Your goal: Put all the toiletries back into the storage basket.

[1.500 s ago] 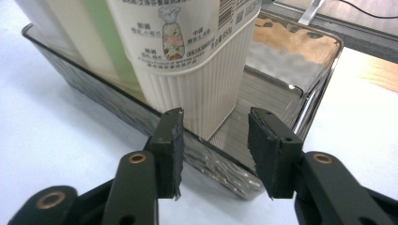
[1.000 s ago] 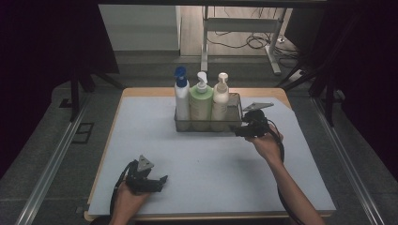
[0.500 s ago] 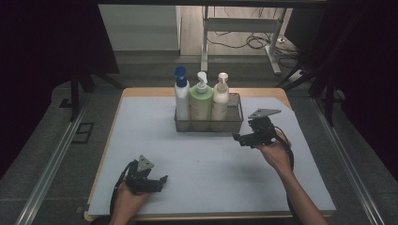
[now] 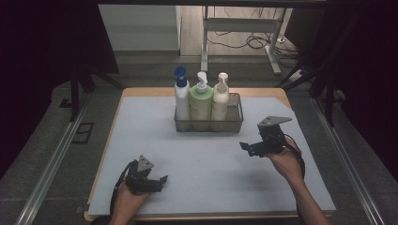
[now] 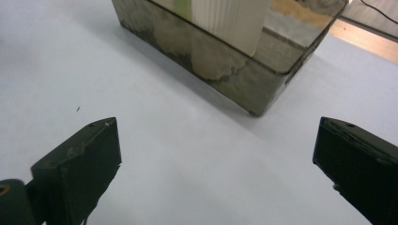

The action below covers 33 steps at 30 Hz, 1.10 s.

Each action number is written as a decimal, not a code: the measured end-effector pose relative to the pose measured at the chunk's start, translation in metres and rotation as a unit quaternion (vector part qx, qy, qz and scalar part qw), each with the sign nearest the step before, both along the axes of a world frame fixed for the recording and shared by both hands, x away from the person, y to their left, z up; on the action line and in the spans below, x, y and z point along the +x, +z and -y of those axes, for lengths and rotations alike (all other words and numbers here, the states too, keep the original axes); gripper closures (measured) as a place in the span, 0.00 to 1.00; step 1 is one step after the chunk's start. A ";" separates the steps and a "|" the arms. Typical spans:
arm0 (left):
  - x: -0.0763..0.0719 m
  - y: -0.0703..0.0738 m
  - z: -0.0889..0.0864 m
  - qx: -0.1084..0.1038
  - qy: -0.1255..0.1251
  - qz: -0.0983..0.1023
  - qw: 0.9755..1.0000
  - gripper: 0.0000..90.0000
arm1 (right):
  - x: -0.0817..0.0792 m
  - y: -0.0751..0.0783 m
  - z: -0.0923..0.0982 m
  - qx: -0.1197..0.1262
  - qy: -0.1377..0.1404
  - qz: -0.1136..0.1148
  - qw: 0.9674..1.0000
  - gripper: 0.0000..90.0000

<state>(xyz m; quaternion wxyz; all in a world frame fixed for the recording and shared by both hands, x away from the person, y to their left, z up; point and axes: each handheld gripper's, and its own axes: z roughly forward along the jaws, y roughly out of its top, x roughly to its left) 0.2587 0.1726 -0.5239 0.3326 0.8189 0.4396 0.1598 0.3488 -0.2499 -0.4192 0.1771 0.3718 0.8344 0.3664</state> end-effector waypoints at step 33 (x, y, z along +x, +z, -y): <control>0.000 0.000 0.000 0.000 0.000 0.001 1.000 0.14 | -0.051 -0.080 0.035 -0.006 -0.009 -0.028 1.000 0.00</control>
